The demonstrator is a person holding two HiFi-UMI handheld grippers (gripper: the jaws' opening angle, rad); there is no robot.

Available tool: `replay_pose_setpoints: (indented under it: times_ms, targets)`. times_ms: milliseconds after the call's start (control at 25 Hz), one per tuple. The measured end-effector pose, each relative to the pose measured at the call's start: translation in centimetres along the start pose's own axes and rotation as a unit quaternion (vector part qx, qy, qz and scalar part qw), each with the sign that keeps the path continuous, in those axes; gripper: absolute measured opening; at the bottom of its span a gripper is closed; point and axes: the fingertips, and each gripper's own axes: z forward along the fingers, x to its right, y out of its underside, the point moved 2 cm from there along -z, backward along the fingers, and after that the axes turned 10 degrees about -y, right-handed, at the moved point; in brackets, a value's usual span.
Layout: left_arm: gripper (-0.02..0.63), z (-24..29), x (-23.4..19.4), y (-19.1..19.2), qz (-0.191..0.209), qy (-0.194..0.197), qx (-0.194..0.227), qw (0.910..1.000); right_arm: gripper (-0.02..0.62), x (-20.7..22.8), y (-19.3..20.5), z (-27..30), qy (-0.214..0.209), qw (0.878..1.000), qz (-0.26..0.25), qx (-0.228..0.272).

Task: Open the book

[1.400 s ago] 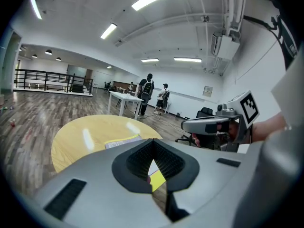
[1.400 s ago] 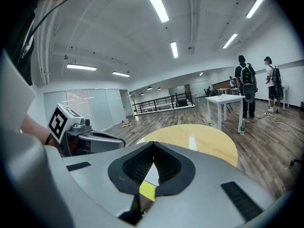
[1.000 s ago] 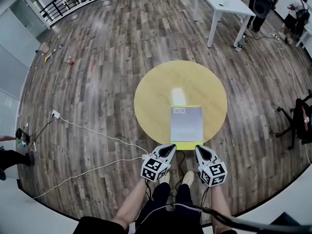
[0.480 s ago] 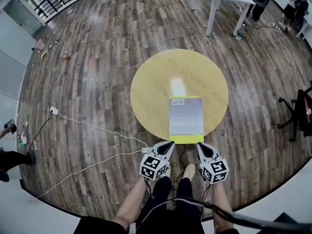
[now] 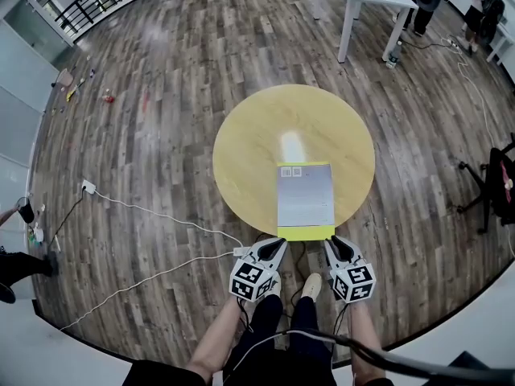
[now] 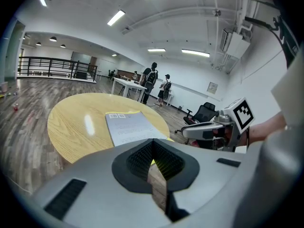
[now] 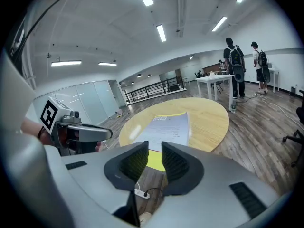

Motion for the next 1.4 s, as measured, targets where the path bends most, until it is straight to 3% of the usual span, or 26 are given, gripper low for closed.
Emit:
replay_pose_setpoints:
  times_ms: [160, 240, 680, 1120, 1400]
  targets:
    - [-0.002, 0.3, 0.1, 0.3, -0.002, 0.002, -0.002, 1.0, 0.157, 0.7, 0.8, 0.4, 0.01, 1.0, 0.007, -0.013]
    - [-0.002, 0.2, 0.0, 0.3, -0.003, 0.002, -0.004, 1.0, 0.186, 1.1, 1.2, 0.6, 0.016, 1.0, 0.013, -0.021]
    - [-0.002, 0.3, -0.9, 1.6, -0.011, -0.007, -0.015, 0.9998, 0.186, 3.0, 3.4, 1.2, 0.024, 0.997, 0.065, -0.033]
    - [-0.002, 1.3, -1.4, 3.9, -0.023, -0.01, -0.034, 0.9991, 0.186, 4.2, 5.1, 2.1, 0.028, 0.995, 0.089, -0.039]
    - [-0.002, 1.6, -1.5, 3.5, -0.024, -0.013, -0.031, 0.9992, 0.186, 4.3, 5.1, 2.0, 0.025, 0.994, 0.099, -0.036]
